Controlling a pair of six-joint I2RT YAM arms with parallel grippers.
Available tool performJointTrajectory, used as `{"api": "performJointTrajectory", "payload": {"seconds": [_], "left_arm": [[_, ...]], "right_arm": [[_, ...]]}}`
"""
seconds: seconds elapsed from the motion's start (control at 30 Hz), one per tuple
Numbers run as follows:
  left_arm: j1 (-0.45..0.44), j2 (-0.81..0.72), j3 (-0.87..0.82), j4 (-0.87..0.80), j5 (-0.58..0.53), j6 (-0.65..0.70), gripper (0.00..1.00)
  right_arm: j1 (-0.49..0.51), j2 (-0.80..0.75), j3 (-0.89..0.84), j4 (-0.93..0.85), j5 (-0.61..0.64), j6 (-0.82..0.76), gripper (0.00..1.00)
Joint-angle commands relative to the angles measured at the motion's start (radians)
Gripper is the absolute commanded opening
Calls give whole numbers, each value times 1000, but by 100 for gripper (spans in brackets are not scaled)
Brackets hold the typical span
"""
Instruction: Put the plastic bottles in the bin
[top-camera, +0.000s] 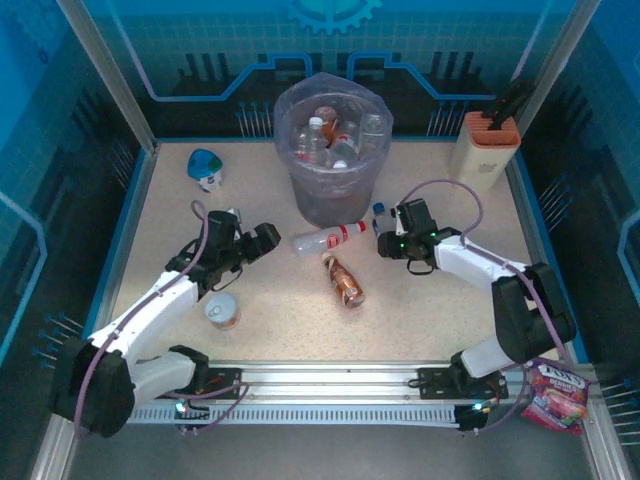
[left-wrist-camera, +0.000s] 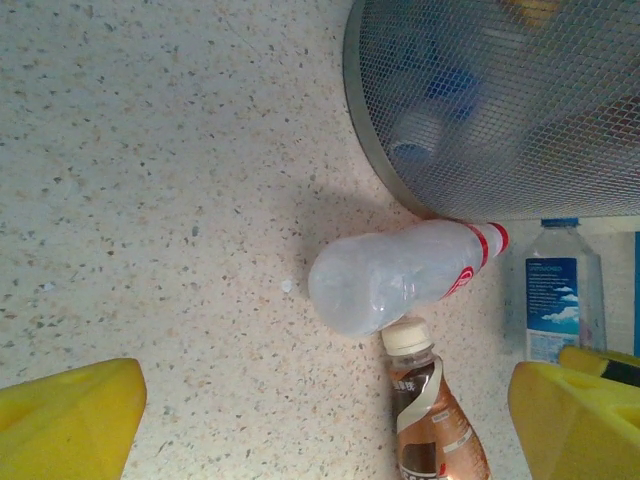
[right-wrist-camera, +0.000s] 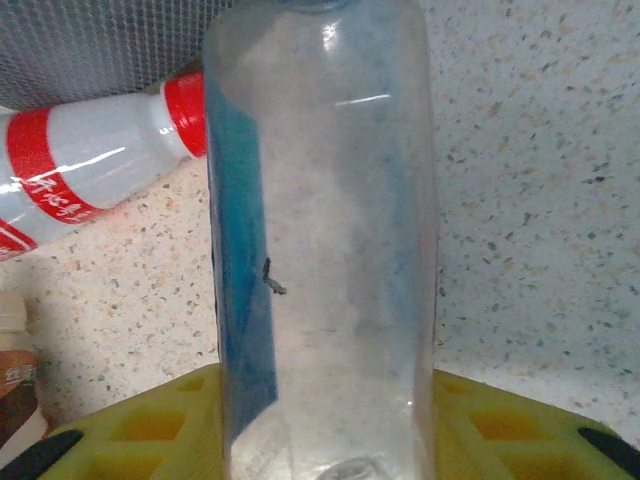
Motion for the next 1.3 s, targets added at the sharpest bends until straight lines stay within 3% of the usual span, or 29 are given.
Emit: {"api": "performJointTrajectory", "payload": {"seconds": [0.0, 0.4, 0.67, 1.0, 1.27], "left_arm": [[9, 27, -20, 49, 34, -14, 94], [9, 148, -37, 139, 95, -29, 95], [8, 218, -33, 182, 109, -49, 95], [-6, 190, -31, 138, 98, -26, 95], [-63, 75, -91, 95, 30, -30, 96]], "right_arm": [[-8, -66, 33, -65, 20, -30, 42], [-96, -343, 170, -358, 7, -142, 40], [-100, -409, 375, -564, 23, -220, 41], [-75, -304, 648, -594, -14, -274, 42], [31, -116, 846, -548, -10, -290, 42]]}}
